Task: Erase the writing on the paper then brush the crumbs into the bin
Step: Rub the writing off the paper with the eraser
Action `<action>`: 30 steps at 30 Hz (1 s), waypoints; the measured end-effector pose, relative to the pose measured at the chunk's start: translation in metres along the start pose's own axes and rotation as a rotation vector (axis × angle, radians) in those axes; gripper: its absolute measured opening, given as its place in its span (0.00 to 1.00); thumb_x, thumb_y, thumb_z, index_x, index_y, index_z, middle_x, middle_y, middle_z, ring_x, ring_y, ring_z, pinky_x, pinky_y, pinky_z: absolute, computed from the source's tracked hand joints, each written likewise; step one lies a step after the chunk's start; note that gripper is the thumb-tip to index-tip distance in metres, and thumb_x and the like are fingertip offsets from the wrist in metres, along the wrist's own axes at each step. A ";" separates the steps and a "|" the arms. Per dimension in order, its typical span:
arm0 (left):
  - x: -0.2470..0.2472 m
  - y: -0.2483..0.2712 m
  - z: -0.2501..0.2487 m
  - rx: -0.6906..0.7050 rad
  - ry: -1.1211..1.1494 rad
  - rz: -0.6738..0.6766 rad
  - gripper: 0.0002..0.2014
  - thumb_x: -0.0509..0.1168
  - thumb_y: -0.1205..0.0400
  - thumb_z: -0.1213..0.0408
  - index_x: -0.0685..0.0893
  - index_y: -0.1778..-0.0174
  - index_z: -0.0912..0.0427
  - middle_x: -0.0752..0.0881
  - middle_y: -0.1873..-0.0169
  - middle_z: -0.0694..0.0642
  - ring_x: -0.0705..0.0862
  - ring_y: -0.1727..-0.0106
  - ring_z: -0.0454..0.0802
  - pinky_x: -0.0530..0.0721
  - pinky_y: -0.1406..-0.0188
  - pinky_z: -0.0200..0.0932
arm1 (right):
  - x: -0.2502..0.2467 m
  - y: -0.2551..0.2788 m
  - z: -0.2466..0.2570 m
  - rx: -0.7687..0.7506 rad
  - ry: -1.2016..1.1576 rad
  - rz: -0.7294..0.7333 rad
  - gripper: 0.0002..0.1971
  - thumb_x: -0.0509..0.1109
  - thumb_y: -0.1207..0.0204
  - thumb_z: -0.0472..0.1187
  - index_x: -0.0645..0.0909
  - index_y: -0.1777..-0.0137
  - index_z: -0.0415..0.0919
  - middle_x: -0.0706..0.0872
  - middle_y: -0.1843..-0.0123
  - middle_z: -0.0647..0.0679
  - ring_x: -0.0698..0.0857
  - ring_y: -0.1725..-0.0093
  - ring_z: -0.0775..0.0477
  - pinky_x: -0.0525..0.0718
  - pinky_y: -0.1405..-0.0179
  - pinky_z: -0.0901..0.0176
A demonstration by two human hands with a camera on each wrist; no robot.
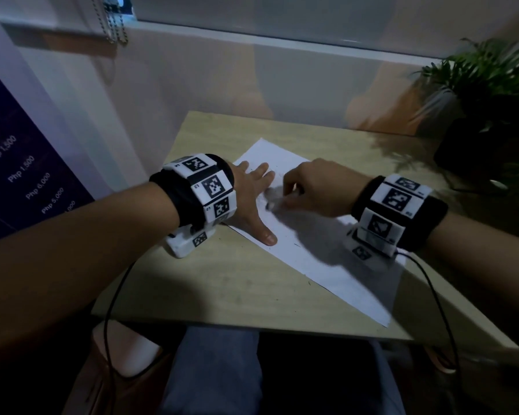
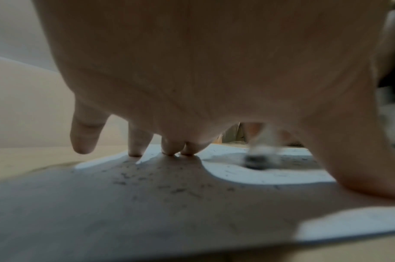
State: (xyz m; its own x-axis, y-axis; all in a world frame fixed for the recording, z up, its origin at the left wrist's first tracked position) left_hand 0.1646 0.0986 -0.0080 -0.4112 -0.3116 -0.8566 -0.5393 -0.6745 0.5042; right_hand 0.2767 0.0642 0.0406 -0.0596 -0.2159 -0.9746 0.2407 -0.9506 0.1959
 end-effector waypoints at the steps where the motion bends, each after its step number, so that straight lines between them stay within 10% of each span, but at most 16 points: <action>1: 0.000 0.001 0.000 0.000 -0.002 -0.005 0.71 0.59 0.40 0.11 0.29 0.12 0.46 0.30 0.12 0.46 0.38 0.10 0.56 0.47 0.13 0.62 | -0.004 -0.005 -0.012 0.060 0.020 -0.032 0.21 0.68 0.23 0.67 0.82 0.55 0.48 0.86 0.56 0.50 0.83 0.56 0.44 0.80 0.57 0.52; 7: -0.003 0.002 -0.005 0.009 0.017 -0.010 0.71 0.65 0.38 0.15 0.32 0.11 0.46 0.31 0.11 0.48 0.38 0.10 0.59 0.49 0.13 0.63 | 0.003 0.012 0.022 -0.017 0.172 -0.127 0.14 0.63 0.16 0.53 0.67 0.58 0.47 0.69 0.68 0.53 0.74 0.63 0.43 0.62 0.73 0.57; 13: -0.002 0.005 -0.004 0.006 -0.005 0.006 0.71 0.60 0.38 0.13 0.29 0.12 0.48 0.29 0.12 0.48 0.38 0.10 0.57 0.46 0.13 0.62 | -0.009 -0.011 -0.029 0.117 0.046 -0.045 0.24 0.68 0.24 0.68 0.85 0.57 0.46 0.86 0.57 0.48 0.83 0.58 0.44 0.83 0.56 0.50; 30: -0.001 0.004 -0.003 0.008 -0.008 0.014 0.71 0.58 0.38 0.12 0.28 0.12 0.48 0.28 0.13 0.48 0.37 0.10 0.57 0.46 0.13 0.62 | -0.007 -0.005 -0.028 0.102 0.211 -0.145 0.19 0.63 0.17 0.58 0.79 0.56 0.41 0.82 0.59 0.44 0.80 0.60 0.38 0.72 0.66 0.54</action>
State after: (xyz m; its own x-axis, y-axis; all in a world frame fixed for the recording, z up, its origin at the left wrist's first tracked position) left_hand 0.1651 0.0946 -0.0051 -0.4242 -0.3156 -0.8488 -0.5398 -0.6645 0.5168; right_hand 0.3029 0.0765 0.0431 0.1196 -0.0349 -0.9922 0.1453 -0.9880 0.0523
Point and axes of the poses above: each hand's wrist, its own y-axis away from the middle knuckle, its own x-axis out of the palm, z = x × y, the point moved 8 cm from there along -y, towards the middle knuckle
